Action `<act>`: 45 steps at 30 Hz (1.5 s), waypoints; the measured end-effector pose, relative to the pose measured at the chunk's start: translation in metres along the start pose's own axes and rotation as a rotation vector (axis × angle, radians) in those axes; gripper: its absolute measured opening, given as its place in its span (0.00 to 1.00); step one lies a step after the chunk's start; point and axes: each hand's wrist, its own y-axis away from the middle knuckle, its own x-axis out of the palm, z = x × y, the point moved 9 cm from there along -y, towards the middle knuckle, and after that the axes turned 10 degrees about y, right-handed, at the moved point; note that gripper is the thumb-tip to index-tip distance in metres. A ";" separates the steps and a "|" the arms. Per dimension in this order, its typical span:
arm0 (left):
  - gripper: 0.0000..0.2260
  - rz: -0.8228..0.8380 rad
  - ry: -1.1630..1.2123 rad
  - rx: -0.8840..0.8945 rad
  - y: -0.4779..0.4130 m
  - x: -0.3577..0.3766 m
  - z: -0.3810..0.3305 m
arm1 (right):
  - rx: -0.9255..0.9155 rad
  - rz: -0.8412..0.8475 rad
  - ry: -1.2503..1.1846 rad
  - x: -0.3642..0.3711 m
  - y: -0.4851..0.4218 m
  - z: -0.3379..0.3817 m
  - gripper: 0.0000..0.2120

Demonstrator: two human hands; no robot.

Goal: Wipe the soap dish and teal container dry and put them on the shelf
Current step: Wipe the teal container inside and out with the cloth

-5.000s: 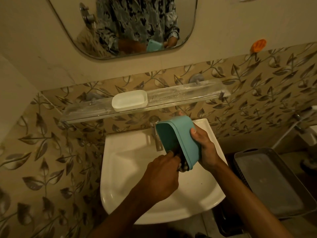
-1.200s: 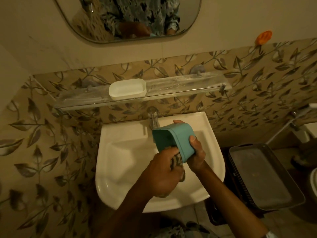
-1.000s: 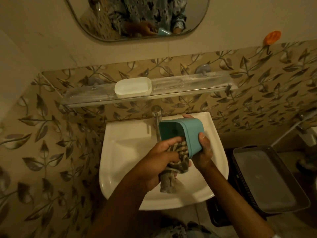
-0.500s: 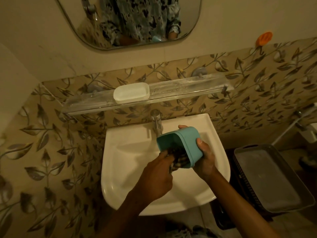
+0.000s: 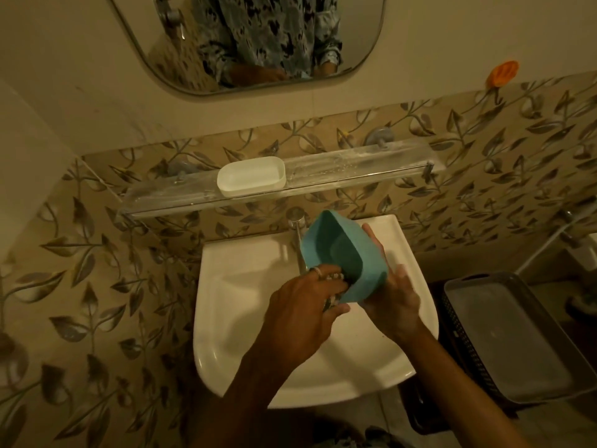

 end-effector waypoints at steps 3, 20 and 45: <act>0.18 0.066 -0.233 0.039 0.001 0.000 0.000 | 0.224 0.089 -0.153 0.011 0.003 -0.008 0.41; 0.22 0.158 0.880 -0.484 0.013 0.025 0.010 | 0.139 -0.207 -0.092 0.009 -0.011 -0.021 0.36; 0.18 0.262 0.695 -0.302 0.015 0.035 0.016 | -0.074 -0.217 0.116 0.013 -0.015 0.001 0.30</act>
